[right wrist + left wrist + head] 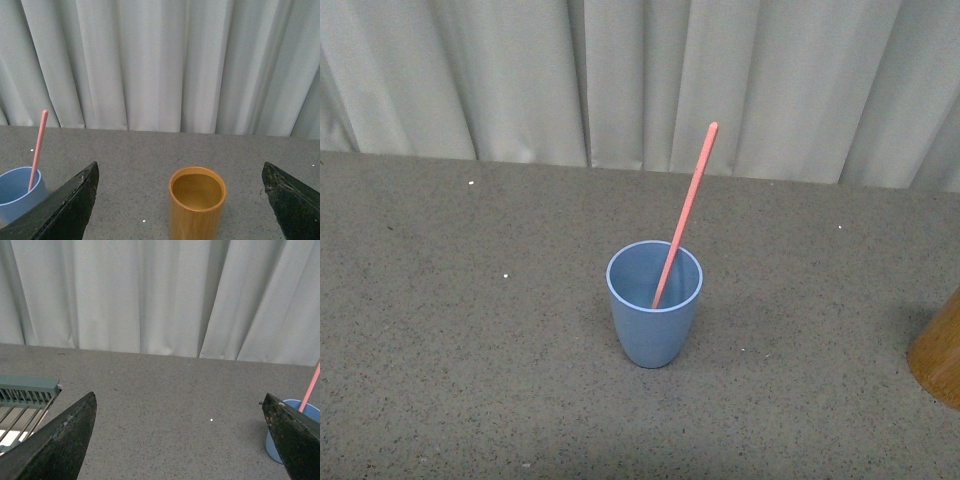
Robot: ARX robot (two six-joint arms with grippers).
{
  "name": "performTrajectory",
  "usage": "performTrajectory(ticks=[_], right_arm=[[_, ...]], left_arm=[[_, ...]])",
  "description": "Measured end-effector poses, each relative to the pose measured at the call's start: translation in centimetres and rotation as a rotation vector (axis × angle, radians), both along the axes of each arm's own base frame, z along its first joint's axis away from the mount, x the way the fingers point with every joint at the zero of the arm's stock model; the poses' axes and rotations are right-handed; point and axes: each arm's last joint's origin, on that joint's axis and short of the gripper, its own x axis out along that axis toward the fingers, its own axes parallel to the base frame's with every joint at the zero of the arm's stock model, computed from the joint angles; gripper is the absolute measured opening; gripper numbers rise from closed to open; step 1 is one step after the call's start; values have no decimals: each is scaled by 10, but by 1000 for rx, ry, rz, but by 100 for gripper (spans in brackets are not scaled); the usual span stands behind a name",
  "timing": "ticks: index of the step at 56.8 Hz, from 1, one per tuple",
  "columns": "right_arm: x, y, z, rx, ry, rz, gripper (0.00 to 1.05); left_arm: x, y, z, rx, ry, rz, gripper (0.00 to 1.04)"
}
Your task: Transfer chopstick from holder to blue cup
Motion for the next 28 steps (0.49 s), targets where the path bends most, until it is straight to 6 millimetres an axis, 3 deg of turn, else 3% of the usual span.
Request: performTrajectory(ticks=[28], right_arm=[[0, 0, 0, 0, 0, 0, 95]], left_arm=[[0, 0, 0, 0, 0, 0, 98]])
